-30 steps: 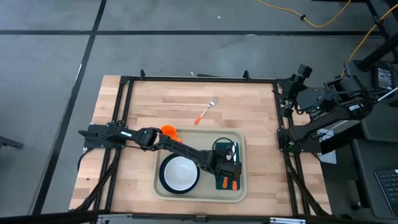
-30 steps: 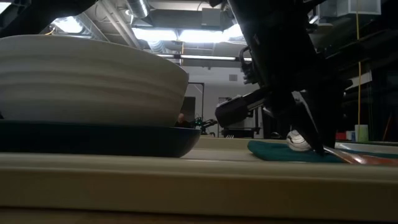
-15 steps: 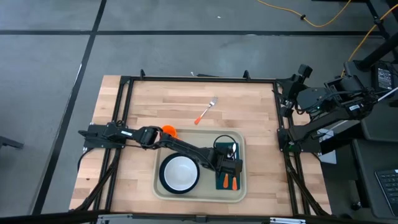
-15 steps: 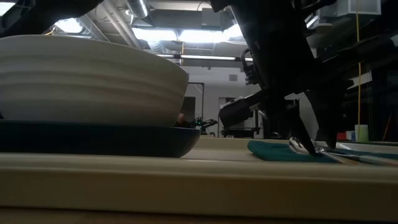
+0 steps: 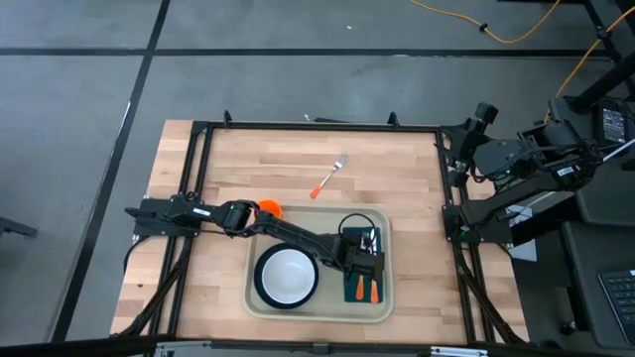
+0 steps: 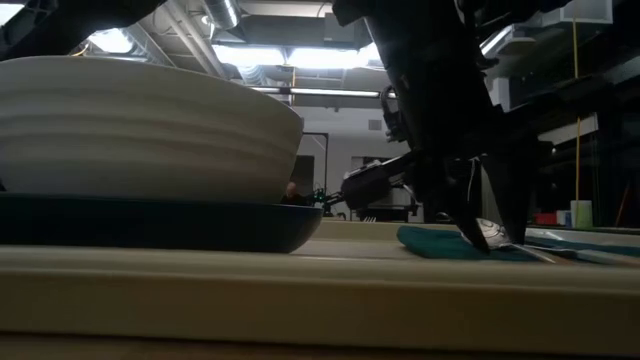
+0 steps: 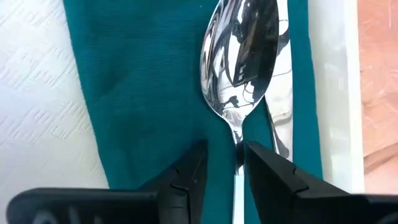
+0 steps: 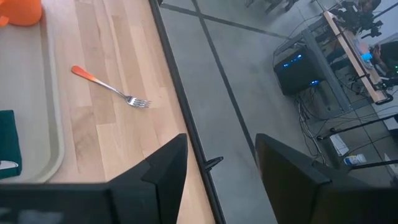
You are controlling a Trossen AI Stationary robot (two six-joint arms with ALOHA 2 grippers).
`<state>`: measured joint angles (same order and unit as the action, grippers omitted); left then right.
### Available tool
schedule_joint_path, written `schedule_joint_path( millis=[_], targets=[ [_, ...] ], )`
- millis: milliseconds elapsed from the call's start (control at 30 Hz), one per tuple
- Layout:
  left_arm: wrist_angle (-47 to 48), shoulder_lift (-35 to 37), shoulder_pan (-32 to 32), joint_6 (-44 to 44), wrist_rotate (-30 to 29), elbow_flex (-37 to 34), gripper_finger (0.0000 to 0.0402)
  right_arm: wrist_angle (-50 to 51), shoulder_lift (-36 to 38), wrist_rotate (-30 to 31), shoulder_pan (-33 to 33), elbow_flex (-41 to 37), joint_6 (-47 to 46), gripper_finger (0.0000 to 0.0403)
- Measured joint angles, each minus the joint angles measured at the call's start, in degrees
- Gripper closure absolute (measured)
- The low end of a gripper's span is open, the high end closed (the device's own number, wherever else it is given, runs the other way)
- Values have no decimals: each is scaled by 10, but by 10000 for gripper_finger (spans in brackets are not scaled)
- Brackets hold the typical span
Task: Set up tray
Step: Put the orange spoon to the left of the orange knife on the green napkin, then put the orange fork to the left of the orange spoon on the green napkin
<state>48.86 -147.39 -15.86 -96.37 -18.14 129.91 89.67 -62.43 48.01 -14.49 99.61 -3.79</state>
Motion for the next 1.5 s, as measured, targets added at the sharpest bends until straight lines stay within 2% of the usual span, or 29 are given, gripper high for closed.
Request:
schedule_joint_path(
  millis=[200, 767, 1100, 1333, 1500],
  targets=[
    [3, 0, 5, 14, 4, 0, 298, 0, 0, 0, 0, 0, 3, 210],
    [16, -5, 11, 42, -33, 20, 322, 0, 0, 0, 0, 0, 13, 210],
    [9, -5, 10, 50, -48, 21, 321, 0, 0, -1, 0, 0, 10, 210],
    [41, 13, 10, 68, -63, 23, 314, 0, 0, -1, 0, 0, 9, 210],
    [65, 36, 11, 80, -83, 23, 325, 0, 0, -1, 0, 0, 8, 210]
  ],
)
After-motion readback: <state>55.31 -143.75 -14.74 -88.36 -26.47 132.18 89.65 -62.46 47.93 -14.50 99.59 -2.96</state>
